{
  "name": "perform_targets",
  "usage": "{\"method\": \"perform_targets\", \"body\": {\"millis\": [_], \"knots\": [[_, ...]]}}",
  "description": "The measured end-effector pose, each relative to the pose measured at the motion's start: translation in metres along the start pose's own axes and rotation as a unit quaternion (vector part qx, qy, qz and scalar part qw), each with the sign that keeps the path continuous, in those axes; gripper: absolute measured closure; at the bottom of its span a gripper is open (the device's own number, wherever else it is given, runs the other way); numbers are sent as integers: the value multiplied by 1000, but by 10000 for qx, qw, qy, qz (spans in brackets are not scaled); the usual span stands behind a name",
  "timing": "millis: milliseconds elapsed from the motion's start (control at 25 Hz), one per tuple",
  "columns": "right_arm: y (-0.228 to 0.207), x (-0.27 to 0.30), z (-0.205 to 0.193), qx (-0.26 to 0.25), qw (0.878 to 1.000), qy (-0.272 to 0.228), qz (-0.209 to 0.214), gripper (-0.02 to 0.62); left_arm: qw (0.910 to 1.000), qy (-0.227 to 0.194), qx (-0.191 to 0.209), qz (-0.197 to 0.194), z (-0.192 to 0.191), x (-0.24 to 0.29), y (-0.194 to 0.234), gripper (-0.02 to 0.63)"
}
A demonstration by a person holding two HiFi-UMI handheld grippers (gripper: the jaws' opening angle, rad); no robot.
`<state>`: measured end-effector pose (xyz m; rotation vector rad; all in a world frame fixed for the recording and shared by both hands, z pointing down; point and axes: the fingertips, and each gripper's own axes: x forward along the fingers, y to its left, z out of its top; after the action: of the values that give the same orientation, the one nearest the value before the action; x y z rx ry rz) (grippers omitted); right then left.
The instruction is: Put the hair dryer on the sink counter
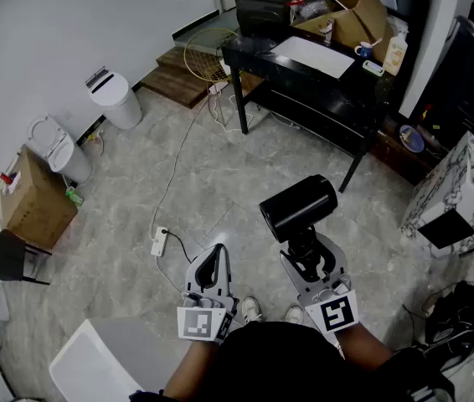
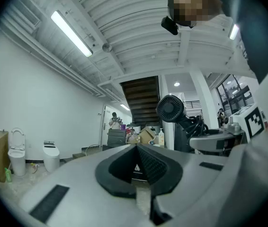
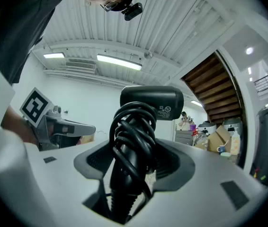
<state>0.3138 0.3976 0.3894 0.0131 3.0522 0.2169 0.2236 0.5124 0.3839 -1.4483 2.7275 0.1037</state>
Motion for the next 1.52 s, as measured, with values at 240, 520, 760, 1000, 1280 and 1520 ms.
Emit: {"method": "perform_targets", "body": {"millis": [240, 520, 760, 1000, 1280, 1520], "knots": [[-1, -1, 4, -47, 9999, -59, -115, 342, 9987, 232, -448, 30, -10, -7, 7, 612], [3, 0, 4, 54, 9999, -119, -46, 341, 9989, 290, -374, -74, -18, -9, 13, 612], [7, 15, 7, 11, 9998, -162, -74, 341, 9986, 335, -345, -214, -18, -2, 22, 612], [21, 40, -5, -184, 9995, -148, -223, 339, 9974, 466, 82, -536, -24, 5, 45, 612], [26, 71, -12, -68, 9982, -4, -592, 339, 9954, 553, 156, -772, -34, 17, 72, 612], [1, 102, -28, -32, 9977, 80, -669, 337, 9948, 589, 164, -809, -46, 52, 89, 612]]}}
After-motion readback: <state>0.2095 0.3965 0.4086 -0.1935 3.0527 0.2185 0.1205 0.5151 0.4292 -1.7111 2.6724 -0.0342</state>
